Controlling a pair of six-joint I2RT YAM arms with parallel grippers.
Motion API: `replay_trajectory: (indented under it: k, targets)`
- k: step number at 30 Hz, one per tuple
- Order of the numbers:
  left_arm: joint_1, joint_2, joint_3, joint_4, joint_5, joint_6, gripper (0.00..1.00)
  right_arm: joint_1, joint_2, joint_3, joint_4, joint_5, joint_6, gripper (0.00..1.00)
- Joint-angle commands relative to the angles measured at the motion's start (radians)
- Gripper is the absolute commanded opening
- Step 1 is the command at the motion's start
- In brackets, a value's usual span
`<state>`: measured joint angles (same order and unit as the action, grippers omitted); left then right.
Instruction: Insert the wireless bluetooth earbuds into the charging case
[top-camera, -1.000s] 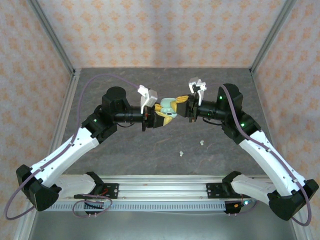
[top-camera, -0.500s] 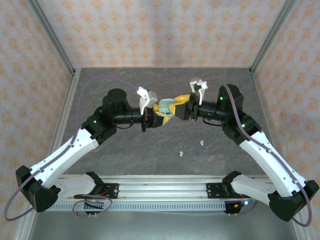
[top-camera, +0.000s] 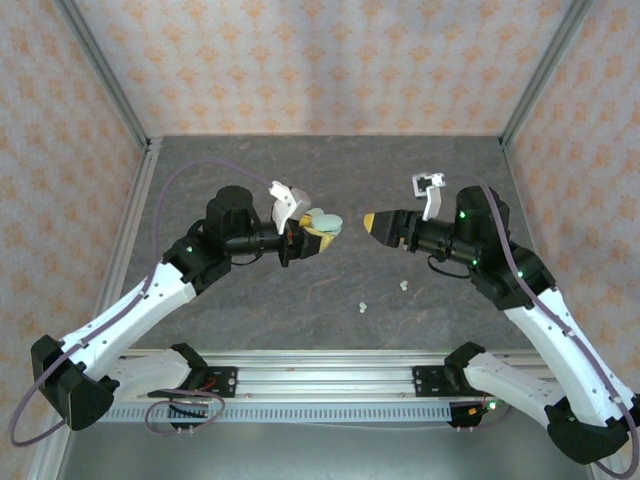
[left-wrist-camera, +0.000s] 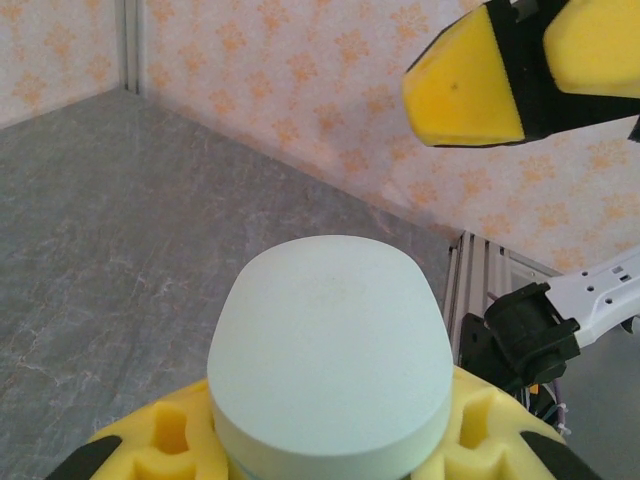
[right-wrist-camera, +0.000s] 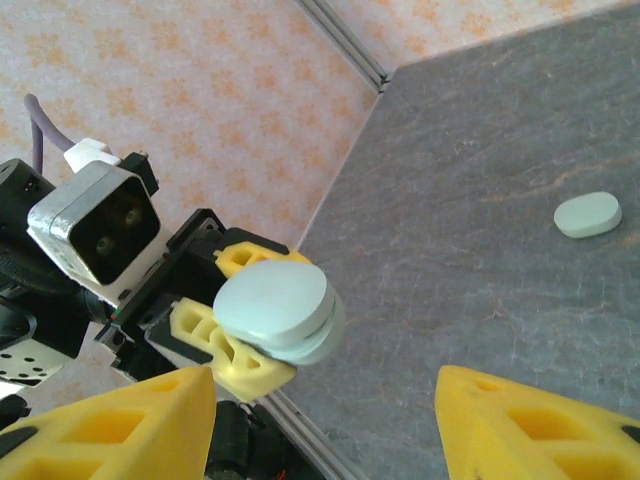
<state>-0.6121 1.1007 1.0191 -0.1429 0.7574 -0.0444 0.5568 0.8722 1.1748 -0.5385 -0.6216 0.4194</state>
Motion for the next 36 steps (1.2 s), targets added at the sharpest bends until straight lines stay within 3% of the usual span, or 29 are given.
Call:
replay_trajectory:
  k: [1,10,23,36]
  targets:
    - [0.011,-0.023,-0.003,0.028,0.009,-0.008,0.13,0.017,-0.031,-0.043,0.007,-0.023,-0.008,0.61]
    - [0.012,-0.009,0.028,0.028,0.082,-0.031,0.13,0.041,-0.002,-0.092,0.142,-0.059,-0.183,0.67]
    - [0.013,0.016,0.064,0.026,0.115,-0.054,0.12,0.058,0.083,-0.057,0.198,-0.222,-0.349,0.7]
    - [0.011,0.014,0.074,0.014,0.141,-0.061,0.12,0.057,0.141,-0.017,0.288,-0.132,-0.389,0.68]
